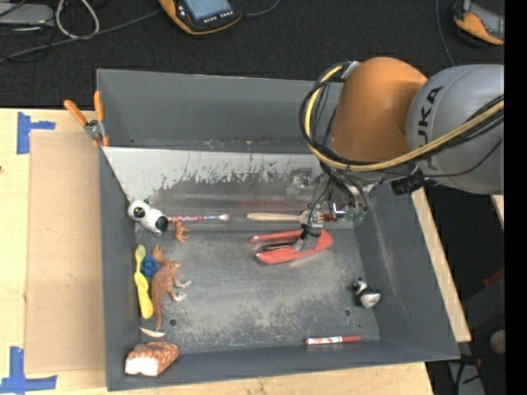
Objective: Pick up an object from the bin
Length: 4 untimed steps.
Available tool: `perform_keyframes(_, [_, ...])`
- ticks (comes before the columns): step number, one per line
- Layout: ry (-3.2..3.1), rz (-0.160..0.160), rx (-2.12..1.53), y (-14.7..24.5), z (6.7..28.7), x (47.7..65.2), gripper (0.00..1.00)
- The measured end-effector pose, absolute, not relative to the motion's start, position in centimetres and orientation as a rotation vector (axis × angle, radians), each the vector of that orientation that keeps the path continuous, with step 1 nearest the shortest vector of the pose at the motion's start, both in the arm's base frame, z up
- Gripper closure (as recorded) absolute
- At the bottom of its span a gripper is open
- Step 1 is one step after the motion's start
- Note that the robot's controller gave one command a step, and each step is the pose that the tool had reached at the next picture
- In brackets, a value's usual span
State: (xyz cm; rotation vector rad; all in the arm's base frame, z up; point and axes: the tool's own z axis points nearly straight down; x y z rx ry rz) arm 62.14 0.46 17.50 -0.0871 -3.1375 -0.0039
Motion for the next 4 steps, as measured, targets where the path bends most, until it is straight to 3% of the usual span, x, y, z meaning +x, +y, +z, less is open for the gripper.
perform_keyframes(1, [-3.143, -0.004, -0.176, -2.0, 17.1, 62.1, 0.00])
perform_keyframes(2, [-3.145, -0.007, -0.004, -3.2, 9.7, 61.3, 0.00])
perform_keyframes(3, [-3.154, -0.003, 0.073, -3.4, 7.7, 61.1, 1.00])
perform_keyframes(4, [-3.154, -0.003, 0.073, -3.4, 7.7, 61.1, 1.00])
